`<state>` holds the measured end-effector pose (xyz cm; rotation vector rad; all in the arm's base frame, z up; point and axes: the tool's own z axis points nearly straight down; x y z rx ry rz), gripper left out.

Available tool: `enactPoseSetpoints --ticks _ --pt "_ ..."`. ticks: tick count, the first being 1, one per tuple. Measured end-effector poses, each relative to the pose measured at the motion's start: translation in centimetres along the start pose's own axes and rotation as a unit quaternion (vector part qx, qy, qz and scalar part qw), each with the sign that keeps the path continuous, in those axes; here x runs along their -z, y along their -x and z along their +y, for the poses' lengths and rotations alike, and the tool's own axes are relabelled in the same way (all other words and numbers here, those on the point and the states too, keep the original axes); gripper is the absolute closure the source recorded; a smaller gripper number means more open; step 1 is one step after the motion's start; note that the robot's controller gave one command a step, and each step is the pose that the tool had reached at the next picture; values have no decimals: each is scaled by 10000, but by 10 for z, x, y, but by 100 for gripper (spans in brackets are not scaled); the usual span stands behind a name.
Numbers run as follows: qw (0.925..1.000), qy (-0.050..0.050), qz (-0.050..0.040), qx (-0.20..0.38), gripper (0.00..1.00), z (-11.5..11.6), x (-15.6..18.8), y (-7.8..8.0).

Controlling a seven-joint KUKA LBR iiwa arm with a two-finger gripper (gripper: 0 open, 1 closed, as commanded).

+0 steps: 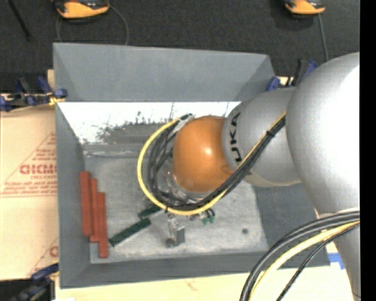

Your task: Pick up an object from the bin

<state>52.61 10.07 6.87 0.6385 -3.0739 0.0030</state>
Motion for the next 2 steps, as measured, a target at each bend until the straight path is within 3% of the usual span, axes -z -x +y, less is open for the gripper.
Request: enactPoseSetpoints --ticks 1,2 --pt "10000 3 -31 -11 100 1 2 2" --pt "9996 -6 -62 262 100 36 153 -14"
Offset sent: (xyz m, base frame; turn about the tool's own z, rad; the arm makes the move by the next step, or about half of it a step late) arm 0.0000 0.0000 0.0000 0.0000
